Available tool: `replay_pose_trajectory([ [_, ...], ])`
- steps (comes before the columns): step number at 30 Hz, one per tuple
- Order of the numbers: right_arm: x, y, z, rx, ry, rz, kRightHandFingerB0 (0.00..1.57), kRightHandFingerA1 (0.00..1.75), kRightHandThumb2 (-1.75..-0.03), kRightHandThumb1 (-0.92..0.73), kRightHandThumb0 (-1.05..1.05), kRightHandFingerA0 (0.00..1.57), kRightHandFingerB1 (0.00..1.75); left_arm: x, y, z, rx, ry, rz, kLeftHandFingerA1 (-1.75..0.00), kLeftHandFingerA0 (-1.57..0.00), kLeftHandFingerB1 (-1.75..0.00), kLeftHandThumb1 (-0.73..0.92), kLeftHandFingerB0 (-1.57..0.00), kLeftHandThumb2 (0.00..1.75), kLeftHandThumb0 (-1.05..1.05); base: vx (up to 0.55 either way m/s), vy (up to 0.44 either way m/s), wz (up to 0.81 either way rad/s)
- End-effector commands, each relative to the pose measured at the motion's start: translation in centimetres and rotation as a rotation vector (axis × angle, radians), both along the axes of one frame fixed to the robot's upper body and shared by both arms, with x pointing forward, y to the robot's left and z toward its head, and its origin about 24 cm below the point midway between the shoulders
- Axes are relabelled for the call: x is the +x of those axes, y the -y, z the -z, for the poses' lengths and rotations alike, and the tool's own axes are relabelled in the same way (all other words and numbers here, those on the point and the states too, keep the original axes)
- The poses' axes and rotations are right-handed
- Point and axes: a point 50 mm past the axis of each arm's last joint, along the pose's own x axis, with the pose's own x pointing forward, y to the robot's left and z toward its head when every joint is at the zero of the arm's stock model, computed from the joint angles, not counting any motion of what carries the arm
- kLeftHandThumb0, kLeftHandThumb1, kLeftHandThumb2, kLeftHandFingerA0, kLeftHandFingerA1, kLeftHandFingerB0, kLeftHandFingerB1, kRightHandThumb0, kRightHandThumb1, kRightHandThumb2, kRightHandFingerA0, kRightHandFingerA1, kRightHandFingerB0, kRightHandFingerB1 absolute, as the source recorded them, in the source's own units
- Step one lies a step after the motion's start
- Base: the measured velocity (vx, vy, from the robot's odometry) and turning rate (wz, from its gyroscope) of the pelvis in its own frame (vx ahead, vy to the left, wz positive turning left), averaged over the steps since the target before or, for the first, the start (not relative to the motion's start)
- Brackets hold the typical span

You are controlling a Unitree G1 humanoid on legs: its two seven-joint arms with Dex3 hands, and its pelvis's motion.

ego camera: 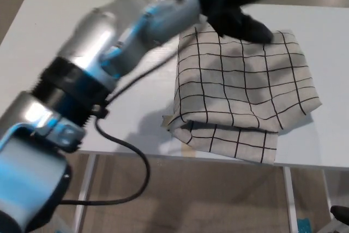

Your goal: Use the left hand to fold a white towel with checkered patterns in half.

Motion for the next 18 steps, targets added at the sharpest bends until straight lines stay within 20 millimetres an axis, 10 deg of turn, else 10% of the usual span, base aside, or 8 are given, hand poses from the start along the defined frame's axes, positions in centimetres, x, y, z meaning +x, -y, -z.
replay_pose_trajectory([
  [1,-2.0,1.8,0.7,0.102,-0.041,0.046,0.71,0.66,-0.6,-0.68,-0.27,0.66,0.54,-8.9,-15.9,-6.9,-0.361,-0.266,0.159,-0.12,-0.05,-0.3,0.52,-0.06,0.92,-0.82,0.0,0.0,0.0],
  [8,-0.3,2.8,-0.3,0.128,0.001,0.114,0.72,0.75,-0.6,-0.68,-0.29,0.74,0.57,-12.2,-21.0,-3.0,-0.498,-0.642,0.292,-0.2,0.0,-0.4,0.47,-0.12,0.88,-0.75,0.0,0.0,0.0],
  [9,0.0,3.1,-0.4,0.129,0.011,0.129,0.71,0.75,-0.6,-0.68,-0.29,0.72,0.57,-12.7,-22.3,-1.4,-0.514,-0.721,0.321,-0.23,-0.07,-0.27,0.59,-0.16,0.59,-0.8,0.0,0.0,0.0],
  [10,0.4,3.3,-0.5,0.135,0.028,0.146,0.7,0.75,-0.6,-0.69,-0.3,0.64,0.57,-13.0,-23.8,0.2,-0.525,-0.86,0.335,-0.24,-0.06,-0.38,0.5,-0.12,0.85,-0.81,0.0,0.0,0.0],
  [14,1.0,3.6,-0.8,0.166,0.07,0.186,0.71,0.77,-0.6,-0.69,-0.29,0.6,0.58,-14.3,-26.9,3.5,-0.555,-1.176,0.427,-0.27,-0.06,-0.38,0.52,-0.15,0.86,-0.83,0.0,0.0,0.0],
  [16,1.1,4.0,-1.1,0.166,0.079,0.19,0.72,0.76,-0.6,-0.68,-0.29,0.59,0.58,-14.6,-27.7,5.1,-0.574,-1.325,0.502,-0.5,-0.01,-0.45,0.24,0.0,0.9,-0.38,0.0,0.0,0.0],
  [17,1.2,4.2,-1.3,0.145,0.087,0.189,0.71,0.75,-0.61,-0.68,-0.29,0.58,0.59,-14.8,-28.0,6.6,-0.568,-1.453,0.593,-0.4,-0.09,-0.4,0.54,-0.2,0.86,-0.84,0.0,0.0,0.0],
  [18,1.2,4.3,-1.5,0.133,0.09,0.188,0.71,0.75,-0.6,-0.68,-0.28,0.58,0.59,-14.9,-27.9,7.4,-0.565,-1.517,0.651,-0.43,-0.16,-0.41,0.54,-0.25,0.86,-0.82,0.0,0.0,0.0],
])
